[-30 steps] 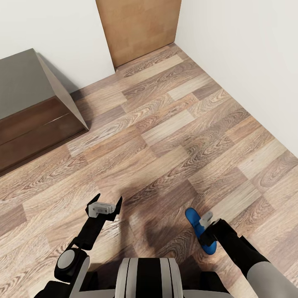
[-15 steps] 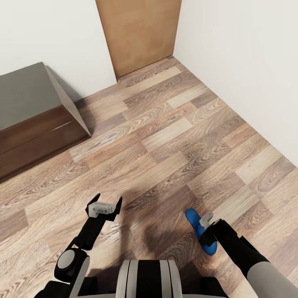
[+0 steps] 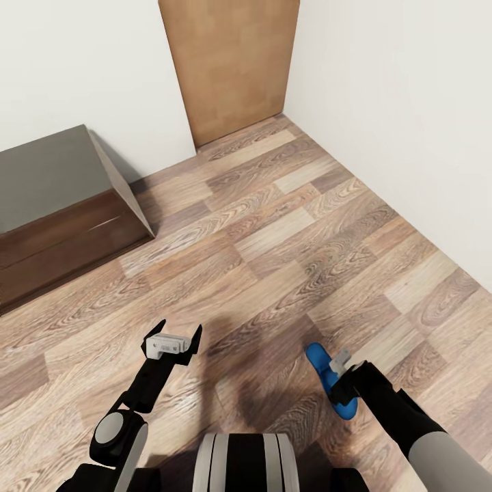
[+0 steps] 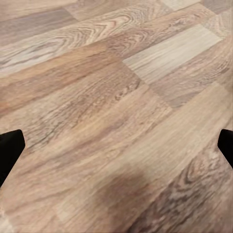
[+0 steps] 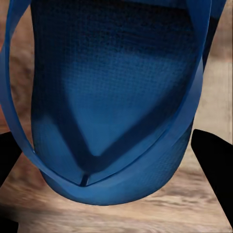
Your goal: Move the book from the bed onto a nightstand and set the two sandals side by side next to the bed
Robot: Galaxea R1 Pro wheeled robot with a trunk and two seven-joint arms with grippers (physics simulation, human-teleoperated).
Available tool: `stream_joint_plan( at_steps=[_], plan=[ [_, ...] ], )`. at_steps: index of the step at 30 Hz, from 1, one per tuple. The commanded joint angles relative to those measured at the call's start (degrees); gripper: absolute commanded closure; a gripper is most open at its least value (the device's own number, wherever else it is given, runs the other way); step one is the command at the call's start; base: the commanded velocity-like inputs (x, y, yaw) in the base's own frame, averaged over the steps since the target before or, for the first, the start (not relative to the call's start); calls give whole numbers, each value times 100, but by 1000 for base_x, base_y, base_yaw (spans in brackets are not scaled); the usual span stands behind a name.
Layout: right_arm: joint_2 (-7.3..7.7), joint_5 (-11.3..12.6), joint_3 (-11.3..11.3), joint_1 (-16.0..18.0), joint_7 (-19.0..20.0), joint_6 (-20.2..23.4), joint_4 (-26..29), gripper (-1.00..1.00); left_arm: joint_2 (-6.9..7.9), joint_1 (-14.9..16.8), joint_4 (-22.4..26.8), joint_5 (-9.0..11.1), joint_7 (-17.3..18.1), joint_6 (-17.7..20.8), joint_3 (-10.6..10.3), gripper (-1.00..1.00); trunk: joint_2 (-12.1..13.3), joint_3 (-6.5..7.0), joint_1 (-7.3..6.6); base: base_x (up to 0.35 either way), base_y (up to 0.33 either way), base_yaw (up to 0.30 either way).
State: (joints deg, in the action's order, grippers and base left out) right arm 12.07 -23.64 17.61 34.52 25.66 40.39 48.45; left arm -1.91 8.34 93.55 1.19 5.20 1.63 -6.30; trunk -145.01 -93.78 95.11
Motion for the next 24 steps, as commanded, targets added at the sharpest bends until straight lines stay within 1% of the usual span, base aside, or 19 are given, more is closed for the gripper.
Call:
stream_joint_plan(
  at_steps=[1, 2, 3, 6, 8, 13, 14, 16, 19, 20, 21, 22, 23, 24],
  plan=[
    [6, -60, 15, 2, 55, -39, 18, 100, 0, 1, 5, 16, 25, 19, 6, -100, 0, 20, -3, 0, 0, 0],
    [16, -56, 4, 2, 77, -181, 46, 100, 4, 1, 5, 23, 31, 20, 6, -100, 2, 42, -6, 0, 0, 0],
    [24, -53, -10, 2, 86, -235, 83, 100, 4, 1, 5, 26, 32, 20, 6, -100, 3, 64, -8, 0, 0, 0],
    [37, -1, -50, 2, 104, -295, 218, 100, 5, 1, 5, 33, 33, 21, 6, -100, 7, 130, -16, 0, 0, 0],
    [46, 189, -93, 2, 117, -313, 311, 100, 14, 1, 5, 40, 49, 24, 11, -100, 10, 175, -21, 0, 0, 0],
    [64, 1294, -157, 2, 178, -321, 359, 100, 27, 1, 5, 55, 76, 29, 19, -100, 16, 285, -34, 0, 0, 0],
    [74, 1386, -160, 2, 183, -321, 360, 100, 28, 1, 5, 55, 76, 29, 20, -100, 18, 308, -37, 0, 0, 0],
    [122, 1689, -171, 2, 194, -316, 360, 100, 31, 1, 5, 53, 82, 30, 28, -100, 20, 352, -42, 0, 0, 0],
    [188, 2005, -183, 2, 268, -314, 363, 100, 32, 1, 5, 50, 85, 30, 25, -100, 24, 418, -49, 0, 0, 0],
    [248, 2112, -185, 2, 418, -313, 364, 100, 34, 1, 5, 49, 88, 30, 25, -100, 26, 441, -52, 0, 0, 0],
    [331, 2220, -186, 2, 654, -313, 365, 100, 36, 1, 7, 49, 91, 33, 24, -100, 27, 463, -55, 0, 0, 0],
    [430, 2325, -187, 2, 950, -313, 363, 100, 37, 1, 9, 49, 101, 63, 24, -100, 28, 485, -57, 0, 0, 0],
    [557, 2448, -189, 2, 1387, -313, 360, 100, 39, 1, 11, 50, 175, 172, 26, -100, 30, 507, -60, 0, 0, 0],
    [609, 2496, -192, 2, 1613, -313, 360, 100, 40, 1, 12, 53, 273, 269, 33, -100, 31, 529, -62, 0, 0, 0]
  ],
)
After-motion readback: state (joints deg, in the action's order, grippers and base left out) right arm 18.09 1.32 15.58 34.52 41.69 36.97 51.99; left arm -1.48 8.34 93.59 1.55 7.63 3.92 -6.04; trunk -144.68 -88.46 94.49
